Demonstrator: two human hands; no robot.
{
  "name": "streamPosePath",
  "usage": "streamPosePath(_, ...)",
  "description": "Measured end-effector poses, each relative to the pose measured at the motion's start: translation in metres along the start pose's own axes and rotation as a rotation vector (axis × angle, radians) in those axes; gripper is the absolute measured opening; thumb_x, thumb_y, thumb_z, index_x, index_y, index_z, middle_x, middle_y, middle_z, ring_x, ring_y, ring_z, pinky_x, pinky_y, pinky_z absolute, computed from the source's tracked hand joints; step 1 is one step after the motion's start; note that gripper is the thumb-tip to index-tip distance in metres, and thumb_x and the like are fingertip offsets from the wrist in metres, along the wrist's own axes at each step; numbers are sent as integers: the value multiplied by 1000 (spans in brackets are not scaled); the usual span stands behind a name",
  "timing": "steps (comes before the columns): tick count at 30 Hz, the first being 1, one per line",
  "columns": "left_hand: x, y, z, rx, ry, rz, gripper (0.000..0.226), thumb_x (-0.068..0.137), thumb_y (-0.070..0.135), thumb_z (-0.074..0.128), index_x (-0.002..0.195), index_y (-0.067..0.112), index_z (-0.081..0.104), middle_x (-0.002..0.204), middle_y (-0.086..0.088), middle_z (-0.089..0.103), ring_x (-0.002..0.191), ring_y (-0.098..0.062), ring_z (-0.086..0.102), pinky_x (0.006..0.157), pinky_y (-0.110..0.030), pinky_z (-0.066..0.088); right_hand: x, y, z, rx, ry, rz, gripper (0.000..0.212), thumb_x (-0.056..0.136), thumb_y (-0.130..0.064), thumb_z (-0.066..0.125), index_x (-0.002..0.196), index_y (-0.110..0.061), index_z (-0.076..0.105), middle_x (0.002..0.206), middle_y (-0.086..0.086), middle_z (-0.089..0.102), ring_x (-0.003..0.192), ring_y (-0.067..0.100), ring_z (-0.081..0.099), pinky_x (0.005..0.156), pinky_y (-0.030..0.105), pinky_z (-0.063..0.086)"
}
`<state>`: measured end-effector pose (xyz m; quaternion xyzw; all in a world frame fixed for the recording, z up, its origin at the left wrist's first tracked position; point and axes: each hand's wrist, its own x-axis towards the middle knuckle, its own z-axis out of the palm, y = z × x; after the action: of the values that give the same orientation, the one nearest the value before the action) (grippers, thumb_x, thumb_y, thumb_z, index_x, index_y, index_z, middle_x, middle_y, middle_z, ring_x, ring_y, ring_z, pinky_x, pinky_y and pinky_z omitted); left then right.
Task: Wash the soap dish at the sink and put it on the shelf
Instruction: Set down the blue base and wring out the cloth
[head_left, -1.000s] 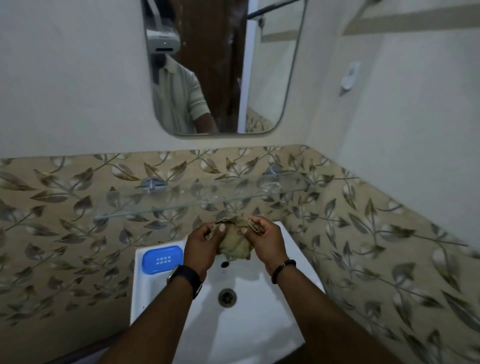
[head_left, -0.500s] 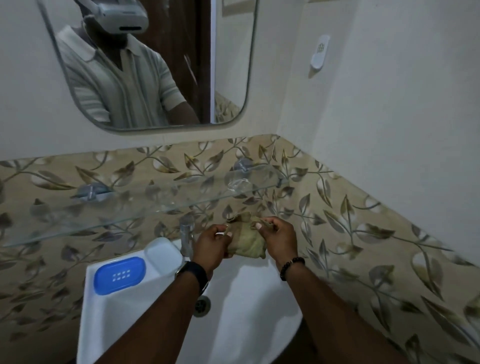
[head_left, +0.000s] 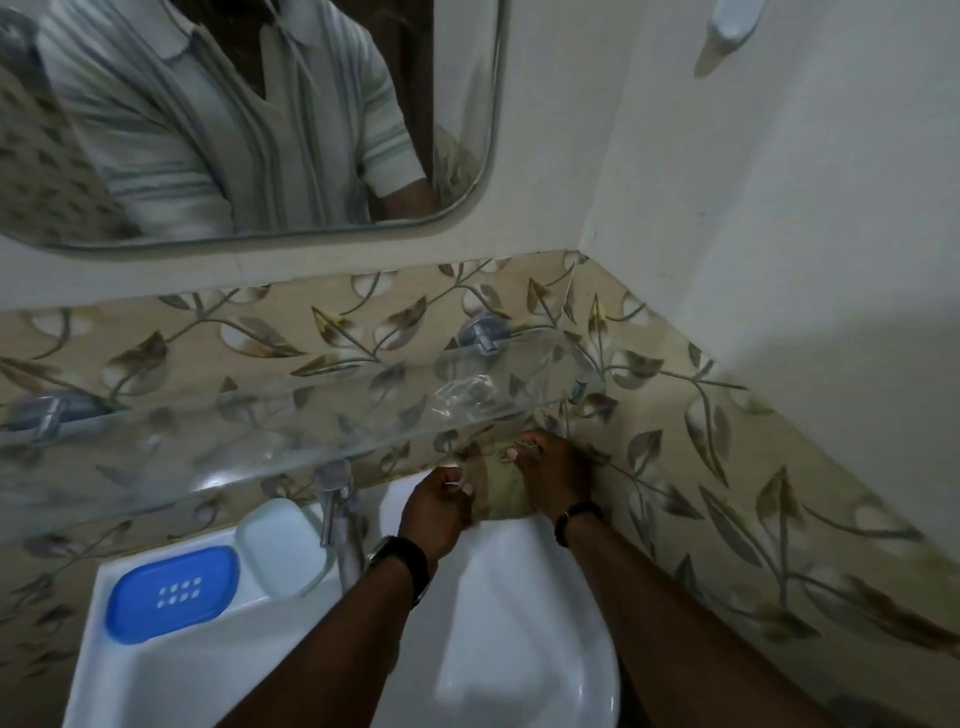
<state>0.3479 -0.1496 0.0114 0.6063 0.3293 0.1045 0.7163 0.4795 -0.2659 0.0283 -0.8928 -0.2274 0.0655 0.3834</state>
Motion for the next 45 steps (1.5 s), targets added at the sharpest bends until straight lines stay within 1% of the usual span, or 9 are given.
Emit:
streamPosePath(2,8,-9,0,219,6,68,14,97,11,61,106,14,71,104,-15,75,97,-32,70,84,-43,57,7,3,5,-78,-27,-35,26,95,-15,62,118,-6,71,121,14,70,112,31,64,96,36,50)
streamPosePath(7,10,-20,3,801,124,230,19,91,23,55,102,20,70,104,-8,67,95,-30,64,69,-29,45,0,8,23,-342,-49,-159,37,96,-9,52,131,-14,63,131,10,62,124,29,55,107,42,43)
streamPosePath(12,9,-22,10,1186,125,539,49,76,3,55,121,19,67,123,-8,64,102,-34,58,84,-38,46,-19,21,34,-349,-125,-281,31,100,-16,47,124,-9,66,134,14,59,126,34,53,110,44,40)
streamPosePath(16,9,-27,10,1395,-43,526,54,71,3,45,114,26,68,123,3,66,120,-25,54,116,-38,23,-22,30,37,-395,-203,-251,31,102,-19,46,129,-14,62,140,8,55,133,30,46,115,35,33)
streamPosePath(24,-4,-16,12,1307,-33,536,55,87,12,43,138,30,55,145,6,56,139,-23,42,121,-48,11,-31,26,25,-444,-171,-311,41,95,-18,55,136,-12,59,140,12,57,129,33,52,111,47,40)
streamPosePath(30,-29,-1,5,1172,13,750,56,96,20,34,151,22,42,157,-2,44,148,-21,32,121,-32,3,-54,1,1,-388,60,-289,44,99,-35,49,133,-9,58,128,14,62,117,34,59,102,43,51)
streamPosePath(35,-61,12,-7,1086,58,861,49,102,18,43,151,17,44,159,-5,41,149,-21,32,121,-32,10,-82,-25,-14,-405,122,-316,66,99,-43,25,133,3,59,128,25,64,115,42,61,101,49,49)
streamPosePath(38,-85,20,-22,1080,81,917,49,104,21,39,152,13,40,161,-7,35,151,-21,27,124,-38,15,-97,-50,-20,-492,85,-312,77,95,-49,12,146,-4,46,145,20,53,133,37,49,114,46,36)
streamPosePath(45,-141,33,-82,1063,217,984,52,107,33,37,155,14,34,163,-5,30,153,-19,21,125,-37,12,-139,-114,-7,-544,133,-430,76,95,-55,14,152,-11,38,153,13,45,141,31,40,118,45,29)
